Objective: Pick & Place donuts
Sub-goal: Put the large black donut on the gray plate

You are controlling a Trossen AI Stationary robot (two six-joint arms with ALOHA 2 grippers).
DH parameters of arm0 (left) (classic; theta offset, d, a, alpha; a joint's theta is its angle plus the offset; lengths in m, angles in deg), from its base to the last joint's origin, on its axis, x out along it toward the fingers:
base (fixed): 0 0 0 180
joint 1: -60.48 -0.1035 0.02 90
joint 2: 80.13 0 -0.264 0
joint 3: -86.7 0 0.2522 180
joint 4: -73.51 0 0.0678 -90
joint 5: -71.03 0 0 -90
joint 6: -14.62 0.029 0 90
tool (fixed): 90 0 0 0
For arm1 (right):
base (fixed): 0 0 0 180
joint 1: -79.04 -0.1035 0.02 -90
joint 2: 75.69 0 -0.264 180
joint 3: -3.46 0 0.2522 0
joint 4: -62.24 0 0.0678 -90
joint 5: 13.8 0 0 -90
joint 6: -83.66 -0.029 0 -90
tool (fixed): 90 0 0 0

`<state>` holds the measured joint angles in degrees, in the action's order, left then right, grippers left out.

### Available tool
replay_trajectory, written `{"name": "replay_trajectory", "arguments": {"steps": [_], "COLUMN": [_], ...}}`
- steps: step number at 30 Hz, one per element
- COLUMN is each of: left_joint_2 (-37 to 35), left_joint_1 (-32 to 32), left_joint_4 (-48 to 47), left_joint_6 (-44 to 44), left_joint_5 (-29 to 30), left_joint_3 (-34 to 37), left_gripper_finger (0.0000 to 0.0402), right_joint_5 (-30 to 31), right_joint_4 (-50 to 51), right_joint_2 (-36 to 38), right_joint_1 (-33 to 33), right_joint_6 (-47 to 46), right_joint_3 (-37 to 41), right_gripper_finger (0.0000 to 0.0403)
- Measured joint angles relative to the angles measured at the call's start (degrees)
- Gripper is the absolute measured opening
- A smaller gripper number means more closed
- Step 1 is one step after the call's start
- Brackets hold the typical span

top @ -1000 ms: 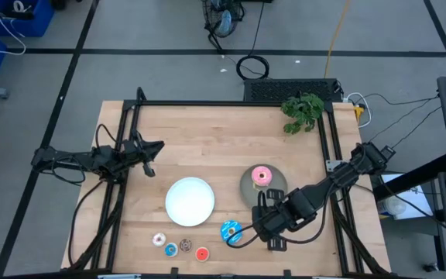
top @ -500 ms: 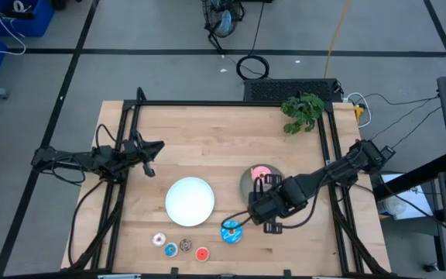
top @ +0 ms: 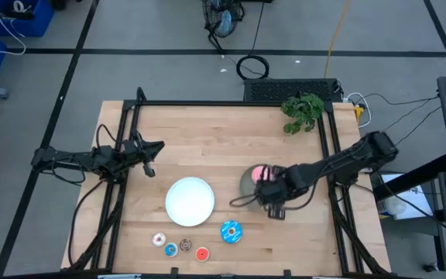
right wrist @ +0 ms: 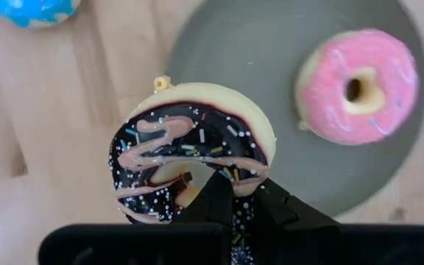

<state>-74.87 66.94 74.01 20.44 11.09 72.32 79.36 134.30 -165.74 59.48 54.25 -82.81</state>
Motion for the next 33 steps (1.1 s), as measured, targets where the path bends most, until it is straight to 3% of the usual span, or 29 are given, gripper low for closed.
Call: {"name": "replay_trajectory", "arguments": {"steps": [7,13,28,33], "left_joint_2": [0.0,0.0,0.0,0.0], "left_joint_1": [0.0,0.0,0.0,0.0], "left_joint_4": [0.0,0.2,0.2,0.1], "left_joint_6": [-0.1,-0.1,-0.1,-0.1], "left_joint_5": [0.0,0.0,0.0,0.0], "left_joint_3": [0.0,0.0,0.0,0.0], "left_gripper_finger": [0.0037,0.0037,0.0037,0.0037], "right_joint_5": [-0.9,-6.6,-6.3,-9.3], "right_joint_4": [-10.3,-17.0,-22.6,-24.1], "right_joint_2": [11.2,12.4,10.7,10.6], "right_joint_1": [6.7,10.1,12.0,12.0], "right_joint_6": [-2.2,-1.6,-1.4,-3.3], "right_joint_3": [13.3,21.7,23.8,27.6], "right_gripper_finger": [0.0009,0.0009,0.0009,0.0009]}}
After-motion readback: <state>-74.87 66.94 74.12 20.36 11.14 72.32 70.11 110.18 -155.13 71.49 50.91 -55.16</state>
